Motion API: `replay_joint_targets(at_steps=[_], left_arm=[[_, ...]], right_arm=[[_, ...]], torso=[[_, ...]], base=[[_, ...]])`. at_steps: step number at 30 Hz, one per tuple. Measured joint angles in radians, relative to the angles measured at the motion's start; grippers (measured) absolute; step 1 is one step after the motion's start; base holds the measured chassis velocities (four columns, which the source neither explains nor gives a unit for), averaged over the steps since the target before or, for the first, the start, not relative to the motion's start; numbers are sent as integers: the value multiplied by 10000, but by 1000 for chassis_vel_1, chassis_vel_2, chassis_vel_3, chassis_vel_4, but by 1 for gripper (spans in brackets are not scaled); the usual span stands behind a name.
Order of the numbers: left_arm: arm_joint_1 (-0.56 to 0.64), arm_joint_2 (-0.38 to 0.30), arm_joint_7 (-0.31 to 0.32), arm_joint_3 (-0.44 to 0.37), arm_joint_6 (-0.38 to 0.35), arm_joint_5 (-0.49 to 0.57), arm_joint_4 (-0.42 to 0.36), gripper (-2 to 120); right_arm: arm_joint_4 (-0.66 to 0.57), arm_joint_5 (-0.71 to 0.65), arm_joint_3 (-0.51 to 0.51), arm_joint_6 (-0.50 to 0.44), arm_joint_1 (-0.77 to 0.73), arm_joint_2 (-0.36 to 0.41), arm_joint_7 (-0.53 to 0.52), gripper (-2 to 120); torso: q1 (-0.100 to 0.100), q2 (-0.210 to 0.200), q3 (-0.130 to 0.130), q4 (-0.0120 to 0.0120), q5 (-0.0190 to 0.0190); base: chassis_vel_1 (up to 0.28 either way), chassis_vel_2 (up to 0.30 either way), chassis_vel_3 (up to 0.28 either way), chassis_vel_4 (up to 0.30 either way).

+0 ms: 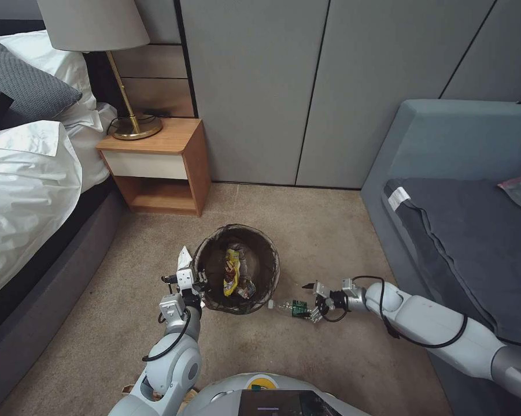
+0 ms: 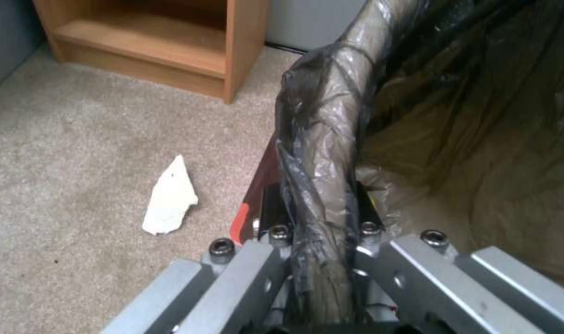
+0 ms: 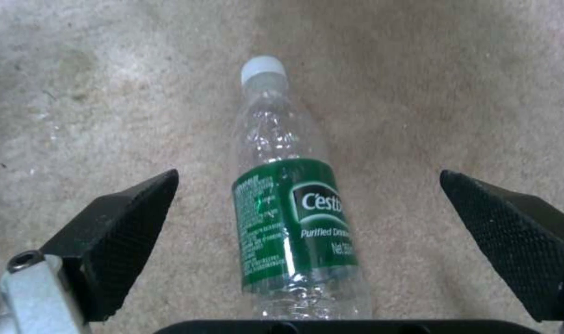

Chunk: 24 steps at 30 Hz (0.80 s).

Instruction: Pick up the trash bin, then pick up the garbage from the floor and place it into the trash bin.

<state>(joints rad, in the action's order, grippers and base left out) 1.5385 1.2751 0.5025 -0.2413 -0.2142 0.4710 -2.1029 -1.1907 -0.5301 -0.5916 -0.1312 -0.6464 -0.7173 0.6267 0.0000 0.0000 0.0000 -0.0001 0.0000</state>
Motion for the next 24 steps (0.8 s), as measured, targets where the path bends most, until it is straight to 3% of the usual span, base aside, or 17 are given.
replay_joint_targets(at_steps=[24], left_arm=[[-60, 15, 19, -15, 33, 43, -15, 2]], right_arm=[[1448, 580, -15, 60, 103, -1035, -192, 100]], torso=[[0, 0, 0, 0, 0]], base=[[0, 0, 0, 0]])
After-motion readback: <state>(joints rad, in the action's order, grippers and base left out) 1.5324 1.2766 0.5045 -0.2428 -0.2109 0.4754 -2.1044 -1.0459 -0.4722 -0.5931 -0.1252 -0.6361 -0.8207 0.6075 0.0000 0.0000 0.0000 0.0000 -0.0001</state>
